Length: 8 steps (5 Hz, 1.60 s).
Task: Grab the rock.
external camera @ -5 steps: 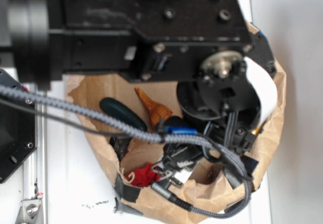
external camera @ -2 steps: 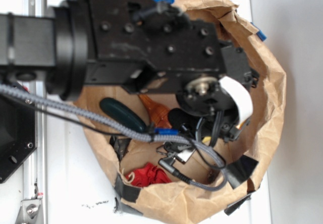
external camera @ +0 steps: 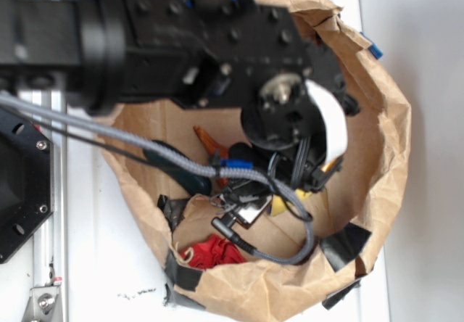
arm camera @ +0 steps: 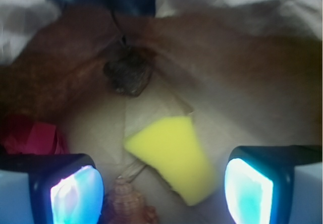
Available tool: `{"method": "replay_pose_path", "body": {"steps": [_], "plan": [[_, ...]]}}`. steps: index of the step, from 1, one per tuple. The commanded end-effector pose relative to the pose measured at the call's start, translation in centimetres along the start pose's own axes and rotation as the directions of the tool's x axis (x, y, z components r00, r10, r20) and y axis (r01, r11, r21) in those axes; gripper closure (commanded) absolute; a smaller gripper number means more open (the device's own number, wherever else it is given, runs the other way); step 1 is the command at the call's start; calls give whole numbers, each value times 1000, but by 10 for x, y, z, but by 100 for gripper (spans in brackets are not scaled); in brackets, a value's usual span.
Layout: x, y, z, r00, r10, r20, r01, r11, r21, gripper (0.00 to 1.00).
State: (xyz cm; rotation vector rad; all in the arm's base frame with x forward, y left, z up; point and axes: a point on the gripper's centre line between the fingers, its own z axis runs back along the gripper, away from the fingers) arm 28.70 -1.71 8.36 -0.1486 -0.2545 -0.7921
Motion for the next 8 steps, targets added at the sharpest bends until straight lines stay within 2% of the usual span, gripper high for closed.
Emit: {"method": "replay_pose_path", "body": {"steps": [1,3,4,5,8], "plan": [[31,-24,-31,992,-112,52,110,993,42,0],[52,-31,-25,982,-147,116,143,989,39,0],[53,-32,-24,975,-171,145,167,985,45,0],[52,-33,-24,958,-186,218,178,983,53,0],[58,-36,-49,953,-214,217,206,977,59,0]]}}
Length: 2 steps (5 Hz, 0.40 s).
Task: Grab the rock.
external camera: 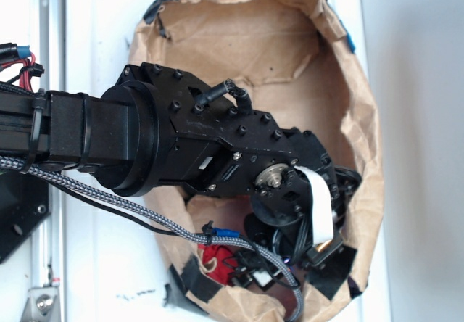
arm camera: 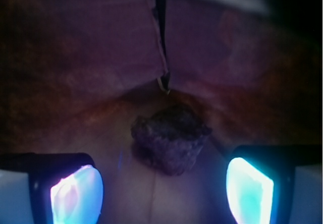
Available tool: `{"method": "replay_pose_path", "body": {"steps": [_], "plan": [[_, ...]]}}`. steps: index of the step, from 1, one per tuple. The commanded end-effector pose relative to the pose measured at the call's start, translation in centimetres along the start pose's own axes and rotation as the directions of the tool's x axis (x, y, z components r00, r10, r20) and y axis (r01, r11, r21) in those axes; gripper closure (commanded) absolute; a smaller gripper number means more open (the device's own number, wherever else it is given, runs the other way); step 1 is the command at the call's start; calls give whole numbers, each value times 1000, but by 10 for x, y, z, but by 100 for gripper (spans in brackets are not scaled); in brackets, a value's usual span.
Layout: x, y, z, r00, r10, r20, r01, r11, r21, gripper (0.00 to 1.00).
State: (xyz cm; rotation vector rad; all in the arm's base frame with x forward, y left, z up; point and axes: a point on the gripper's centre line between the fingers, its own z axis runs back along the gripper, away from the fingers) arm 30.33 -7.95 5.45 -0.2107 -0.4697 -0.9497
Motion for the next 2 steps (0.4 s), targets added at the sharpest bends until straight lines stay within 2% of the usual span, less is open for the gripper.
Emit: {"method": "replay_pose_path", "body": {"steps": [1,2], "plan": [[16,-4,-21,999,-39,-17,39,999,16,0],[18,-6,-37,998,-48,-31,48,999,-1,0]]}}
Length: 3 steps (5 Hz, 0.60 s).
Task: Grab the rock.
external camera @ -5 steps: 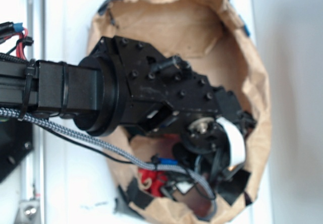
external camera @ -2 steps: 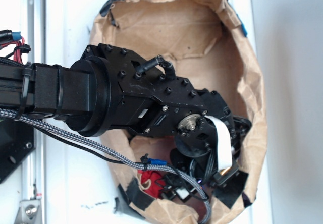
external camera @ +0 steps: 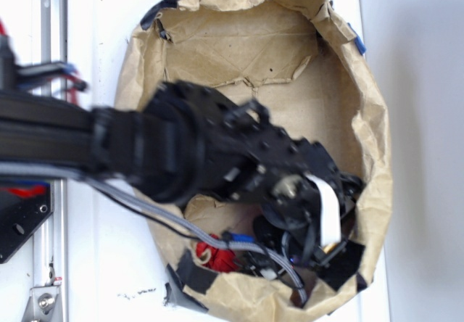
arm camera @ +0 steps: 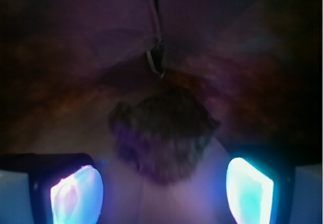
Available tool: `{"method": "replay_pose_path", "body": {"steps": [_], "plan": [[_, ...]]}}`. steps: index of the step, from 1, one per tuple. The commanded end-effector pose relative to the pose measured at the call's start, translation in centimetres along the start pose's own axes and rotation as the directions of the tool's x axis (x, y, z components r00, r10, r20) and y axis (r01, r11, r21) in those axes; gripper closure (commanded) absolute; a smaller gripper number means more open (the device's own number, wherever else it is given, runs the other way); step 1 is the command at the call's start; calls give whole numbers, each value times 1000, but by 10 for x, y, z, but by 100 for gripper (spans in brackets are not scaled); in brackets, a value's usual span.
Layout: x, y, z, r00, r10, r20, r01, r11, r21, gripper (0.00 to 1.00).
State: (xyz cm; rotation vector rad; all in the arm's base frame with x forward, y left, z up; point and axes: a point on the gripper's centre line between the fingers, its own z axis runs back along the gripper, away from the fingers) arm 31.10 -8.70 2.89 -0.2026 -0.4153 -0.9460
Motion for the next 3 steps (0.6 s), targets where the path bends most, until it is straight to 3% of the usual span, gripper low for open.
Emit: {"method": "replay_pose_path", "body": {"steps": [1,2,3], "plan": [[21,-7,-13,998,-59,28,59,998,13,0],[22,-5,-2,993,-45,111,47,999,-14,0],[24,-4,3,991,-32,130,35,999,-23,0]]}}
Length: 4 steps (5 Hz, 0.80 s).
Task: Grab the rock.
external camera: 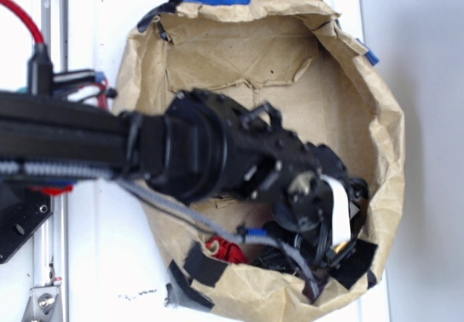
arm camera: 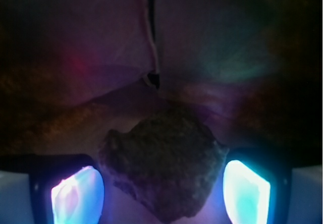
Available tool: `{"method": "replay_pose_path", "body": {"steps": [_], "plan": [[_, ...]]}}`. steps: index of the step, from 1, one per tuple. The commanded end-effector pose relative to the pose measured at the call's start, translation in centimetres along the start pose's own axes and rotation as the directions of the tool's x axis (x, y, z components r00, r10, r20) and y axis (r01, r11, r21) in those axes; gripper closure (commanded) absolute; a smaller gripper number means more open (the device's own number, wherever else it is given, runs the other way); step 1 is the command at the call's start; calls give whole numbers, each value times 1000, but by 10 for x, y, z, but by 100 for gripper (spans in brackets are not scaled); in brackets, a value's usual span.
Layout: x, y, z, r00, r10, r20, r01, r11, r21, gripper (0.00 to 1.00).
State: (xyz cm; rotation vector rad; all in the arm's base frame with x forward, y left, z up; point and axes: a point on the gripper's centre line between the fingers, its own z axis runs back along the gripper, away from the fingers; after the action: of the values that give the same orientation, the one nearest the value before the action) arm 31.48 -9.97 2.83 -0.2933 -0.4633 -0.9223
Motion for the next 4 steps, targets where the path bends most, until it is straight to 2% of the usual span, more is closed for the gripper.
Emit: {"method": "replay_pose_path", "body": {"steps": [1,3,4], "plan": [[21,-1,7,998,-58,37,57,998,27,0],[31,-2,6,998,-50,31,49,998,41,0],[38,-2,10,998,-36,49,35,999,22,0]]}}
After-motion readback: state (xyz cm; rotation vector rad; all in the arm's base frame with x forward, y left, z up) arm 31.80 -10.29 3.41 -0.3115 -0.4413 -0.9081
